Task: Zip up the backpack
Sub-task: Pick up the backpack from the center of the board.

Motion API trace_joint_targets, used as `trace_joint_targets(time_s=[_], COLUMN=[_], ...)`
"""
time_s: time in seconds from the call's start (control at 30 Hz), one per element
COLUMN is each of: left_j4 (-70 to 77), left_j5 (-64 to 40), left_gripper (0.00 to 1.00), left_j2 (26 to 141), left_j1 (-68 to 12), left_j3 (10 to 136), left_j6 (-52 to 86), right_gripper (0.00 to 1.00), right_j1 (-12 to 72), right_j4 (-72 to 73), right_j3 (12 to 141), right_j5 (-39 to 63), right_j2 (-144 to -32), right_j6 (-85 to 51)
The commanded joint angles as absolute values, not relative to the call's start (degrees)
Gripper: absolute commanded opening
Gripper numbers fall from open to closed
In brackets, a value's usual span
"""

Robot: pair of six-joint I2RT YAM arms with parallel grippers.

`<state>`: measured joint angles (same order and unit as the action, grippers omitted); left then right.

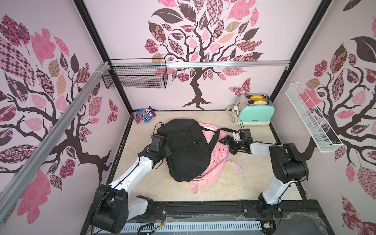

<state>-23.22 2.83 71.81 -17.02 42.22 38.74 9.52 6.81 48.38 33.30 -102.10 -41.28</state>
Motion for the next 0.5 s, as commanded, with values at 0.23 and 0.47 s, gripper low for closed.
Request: trace_joint_targets(time_s=[0.23, 0.47], left_j4=[-20.66, -21.79], left_j5=[0.35, 2.93], left_gripper=[0.0, 0.0], left_j2=[76.87, 75.63], left_j1=[-19.51, -20.37], left_j3=[40.96, 40.89], left_j6=[38.12, 37.62], right_gripper=[0.71, 0.0], right_j1=[18.67, 18.41], right_j4=[21.37, 18.51], right_j3=[48.49, 48.55], right_j5=[44.41, 45.24], right_j2=[-109.58, -102.34], right_j6=[-47.79, -46.49])
